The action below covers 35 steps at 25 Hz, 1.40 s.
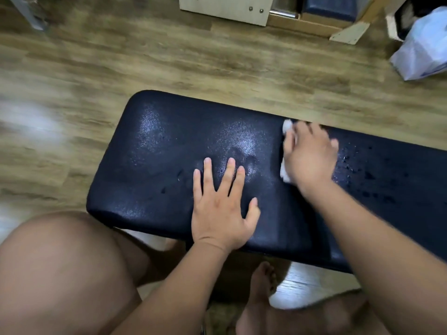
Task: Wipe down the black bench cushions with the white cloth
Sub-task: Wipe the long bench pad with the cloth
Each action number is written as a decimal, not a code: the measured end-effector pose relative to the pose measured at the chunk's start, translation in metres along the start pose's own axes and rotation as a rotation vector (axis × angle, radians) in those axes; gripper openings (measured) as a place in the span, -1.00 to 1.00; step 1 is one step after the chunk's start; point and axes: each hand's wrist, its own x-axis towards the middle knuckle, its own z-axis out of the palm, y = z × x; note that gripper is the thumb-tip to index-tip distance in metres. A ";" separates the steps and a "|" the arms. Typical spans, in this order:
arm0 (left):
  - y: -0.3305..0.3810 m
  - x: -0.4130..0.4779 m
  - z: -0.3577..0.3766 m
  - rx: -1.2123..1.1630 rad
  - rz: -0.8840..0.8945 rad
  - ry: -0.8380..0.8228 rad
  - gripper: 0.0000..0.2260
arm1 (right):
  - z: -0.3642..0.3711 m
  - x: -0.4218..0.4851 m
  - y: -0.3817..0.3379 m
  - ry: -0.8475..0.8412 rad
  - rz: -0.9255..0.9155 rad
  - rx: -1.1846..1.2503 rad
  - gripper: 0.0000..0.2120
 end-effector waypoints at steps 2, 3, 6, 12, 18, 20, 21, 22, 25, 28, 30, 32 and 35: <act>-0.001 0.001 0.001 0.010 0.000 0.000 -0.39 | -0.018 -0.082 0.006 -0.038 -0.085 -0.001 -0.80; 0.000 0.000 0.001 0.013 -0.002 -0.001 -0.39 | -0.029 -0.127 0.012 -0.071 -0.141 -0.009 -0.81; 0.001 0.000 0.002 0.020 -0.003 0.001 -0.39 | -0.039 -0.172 0.027 -0.111 -0.253 -0.013 -0.81; 0.001 0.000 0.002 0.016 -0.009 0.010 -0.39 | 0.007 -0.002 0.013 0.030 -0.155 -0.186 -0.80; 0.001 0.001 0.000 0.014 0.010 0.038 -0.40 | 0.025 0.095 0.004 -0.027 -0.066 -0.198 -0.72; 0.002 0.001 -0.001 0.019 0.016 0.034 -0.41 | 0.017 0.070 0.010 -0.039 -0.023 -0.149 -0.73; 0.002 0.001 -0.001 0.021 0.013 0.040 -0.41 | 0.011 0.049 0.014 -0.054 -0.021 -0.132 -0.74; 0.002 0.002 -0.001 0.020 0.007 0.050 -0.41 | 0.004 0.020 0.019 -0.056 -0.036 -0.123 -0.75; 0.002 -0.002 0.001 0.013 0.002 0.057 -0.41 | -0.024 -0.092 0.030 -0.078 -0.110 -0.094 -0.83; 0.002 0.000 0.003 0.033 -0.002 0.063 -0.41 | -0.038 -0.162 0.044 -0.123 -0.228 -0.101 -0.87; 0.003 -0.002 0.004 0.026 0.001 0.060 -0.41 | -0.036 -0.155 0.049 -0.115 -0.278 -0.116 -0.89; 0.003 -0.002 0.005 0.027 0.004 0.059 -0.41 | -0.025 -0.113 0.046 -0.060 -0.261 -0.177 -0.91; 0.001 -0.001 0.006 0.032 -0.004 0.042 -0.41 | 0.000 -0.026 0.041 0.059 -0.170 -0.247 -0.95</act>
